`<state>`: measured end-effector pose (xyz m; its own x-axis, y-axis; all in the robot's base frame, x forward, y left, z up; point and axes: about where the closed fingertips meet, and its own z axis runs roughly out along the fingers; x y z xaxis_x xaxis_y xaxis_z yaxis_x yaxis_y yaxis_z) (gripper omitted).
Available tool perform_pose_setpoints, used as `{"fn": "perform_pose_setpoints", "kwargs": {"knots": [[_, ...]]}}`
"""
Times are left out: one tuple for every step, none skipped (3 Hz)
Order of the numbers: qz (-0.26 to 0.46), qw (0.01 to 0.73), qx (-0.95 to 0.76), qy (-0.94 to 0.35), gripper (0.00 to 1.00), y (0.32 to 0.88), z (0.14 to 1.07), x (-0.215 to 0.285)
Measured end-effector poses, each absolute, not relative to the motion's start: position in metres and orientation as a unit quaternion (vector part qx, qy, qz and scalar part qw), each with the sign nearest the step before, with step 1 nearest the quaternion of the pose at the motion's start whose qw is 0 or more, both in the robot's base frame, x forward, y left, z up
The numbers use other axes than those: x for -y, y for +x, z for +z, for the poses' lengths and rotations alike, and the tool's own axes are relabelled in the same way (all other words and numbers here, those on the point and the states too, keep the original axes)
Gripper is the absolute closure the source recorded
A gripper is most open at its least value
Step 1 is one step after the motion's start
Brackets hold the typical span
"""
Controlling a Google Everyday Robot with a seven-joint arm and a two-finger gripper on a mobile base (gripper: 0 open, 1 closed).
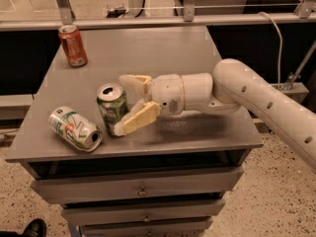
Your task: Move green can near 7up can
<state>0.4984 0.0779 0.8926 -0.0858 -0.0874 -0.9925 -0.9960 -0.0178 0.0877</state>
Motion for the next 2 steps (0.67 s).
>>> {"fn": "perform_pose_setpoints", "kwargs": {"knots": [[0.495, 0.454, -0.541, -0.505, 0.00, 0.504, 0.893, -0.071], [0.440, 0.482, -0.548, -0.523, 0.00, 0.538, 0.910, -0.032]]}}
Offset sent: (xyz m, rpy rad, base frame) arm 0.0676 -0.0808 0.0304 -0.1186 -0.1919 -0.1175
